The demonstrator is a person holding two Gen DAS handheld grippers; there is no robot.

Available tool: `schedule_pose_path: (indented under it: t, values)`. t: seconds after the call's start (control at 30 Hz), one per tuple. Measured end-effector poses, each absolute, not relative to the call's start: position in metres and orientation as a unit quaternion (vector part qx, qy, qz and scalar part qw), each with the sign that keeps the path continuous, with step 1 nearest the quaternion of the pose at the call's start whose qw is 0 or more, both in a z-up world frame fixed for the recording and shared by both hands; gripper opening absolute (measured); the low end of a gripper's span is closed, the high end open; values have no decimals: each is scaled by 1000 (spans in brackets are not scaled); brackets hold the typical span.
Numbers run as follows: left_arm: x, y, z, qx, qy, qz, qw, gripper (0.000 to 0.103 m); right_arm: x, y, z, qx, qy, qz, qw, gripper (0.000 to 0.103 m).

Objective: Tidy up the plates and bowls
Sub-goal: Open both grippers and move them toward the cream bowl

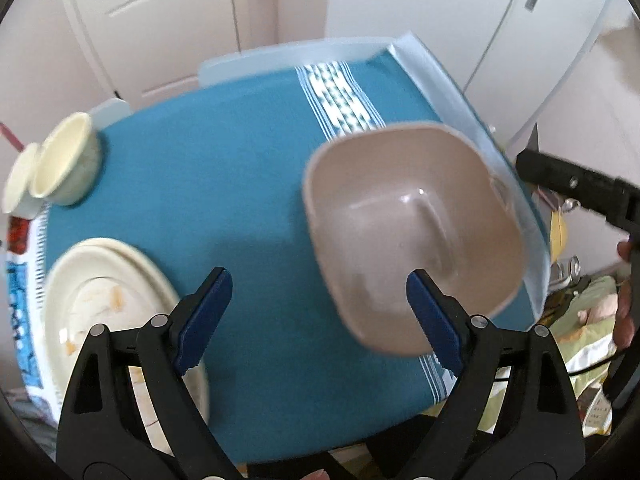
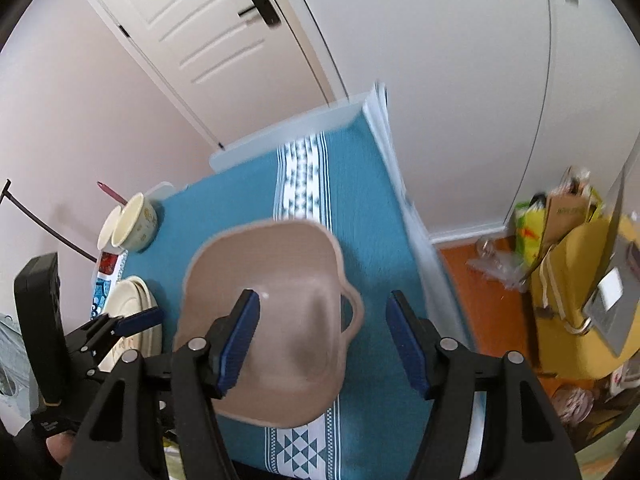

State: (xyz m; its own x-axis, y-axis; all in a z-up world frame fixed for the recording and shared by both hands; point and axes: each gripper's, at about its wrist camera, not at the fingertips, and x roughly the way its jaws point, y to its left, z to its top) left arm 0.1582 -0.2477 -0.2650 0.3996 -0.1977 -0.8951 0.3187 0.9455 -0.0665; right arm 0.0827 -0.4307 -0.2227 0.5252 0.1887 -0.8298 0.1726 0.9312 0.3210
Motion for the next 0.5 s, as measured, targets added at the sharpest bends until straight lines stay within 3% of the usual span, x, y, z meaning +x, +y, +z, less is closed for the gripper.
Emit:
schedule_pose_path:
  t: [0.1, 0.13, 0.17, 0.23, 0.27, 0.37, 0.5]
  values:
    - [147, -229, -224, 49, 486, -136, 862, 88, 86, -422, -188, 159, 461, 22, 873, 61]
    - [143, -223, -210, 48, 470, -127, 872, 88, 89, -415, -175, 148, 450, 34, 880, 66]
    - [137, -213, -189, 44, 443, -113, 888, 88, 91, -408, -166, 140, 442, 43, 885, 82]
    - [127, -195, -157, 38, 397, -84, 913, 96, 98, -392, -145, 124, 415, 67, 899, 100]
    - [121, -184, -140, 36, 369, -62, 927, 102, 101, -383, -135, 115, 401, 78, 905, 101]
    - [110, -152, -103, 23, 307, -19, 951, 103, 115, -351, -109, 91, 371, 115, 917, 102]
    - [125, -106, -98, -4, 326, 1, 945, 103, 141, -307, -90, 60, 371, 138, 916, 102]
